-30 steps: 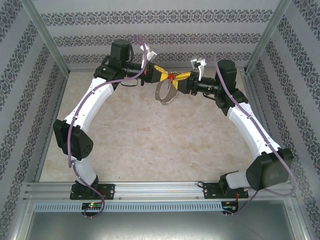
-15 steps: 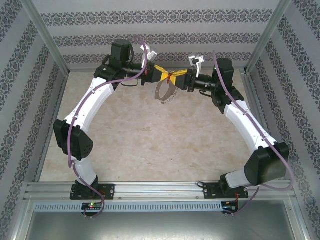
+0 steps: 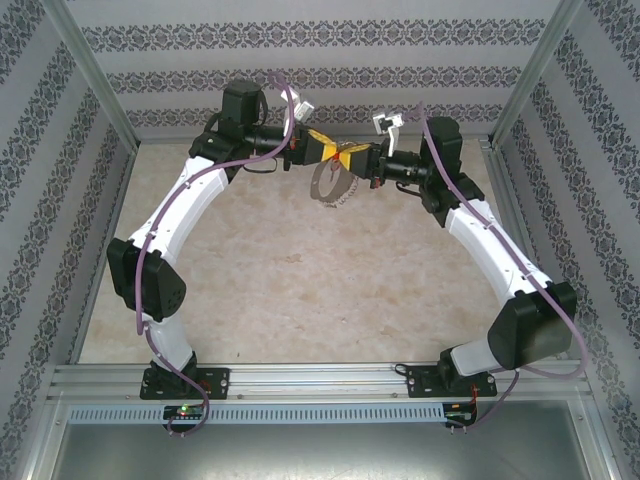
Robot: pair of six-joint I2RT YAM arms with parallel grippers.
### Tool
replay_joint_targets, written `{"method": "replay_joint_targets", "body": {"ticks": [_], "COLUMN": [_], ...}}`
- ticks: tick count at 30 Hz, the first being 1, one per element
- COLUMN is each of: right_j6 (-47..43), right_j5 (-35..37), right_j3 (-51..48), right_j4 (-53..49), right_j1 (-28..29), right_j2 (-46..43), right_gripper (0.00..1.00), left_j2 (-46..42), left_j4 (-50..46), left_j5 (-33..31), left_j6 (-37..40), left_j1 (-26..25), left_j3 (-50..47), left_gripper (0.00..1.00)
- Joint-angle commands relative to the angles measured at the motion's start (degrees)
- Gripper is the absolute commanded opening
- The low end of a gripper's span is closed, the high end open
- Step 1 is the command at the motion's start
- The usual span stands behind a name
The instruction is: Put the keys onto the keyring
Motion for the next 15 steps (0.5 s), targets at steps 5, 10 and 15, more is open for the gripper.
{"method": "replay_joint_targets", "body": {"ticks": [5, 10, 15], "right_j6": [-3.76, -3.68, -4.51], "right_j5": [-4.25, -7.16, -7.37], "right_j3": [0.43, 0.03, 0.04], "right_j4": [-4.12, -5.8, -7.0], "right_j1": [5.36, 0.76, -2.05], "right_j2": [2.45, -1.33, -5.45], "right_gripper": [0.02, 0.28, 0.24], "left_j2": [-2.1, -2.18, -2.25], "left_j4": [7.16, 6.69, 6.85], "left_j5": [-0.03, -0.03, 0.4], "left_j6": [-1.88, -1.33, -1.22], "left_j1": [-1.02, -1.02, -1.06], "left_j3": [-0.95, -1.23, -1.5], "left_gripper": [0.0, 0.0, 0.0]}}
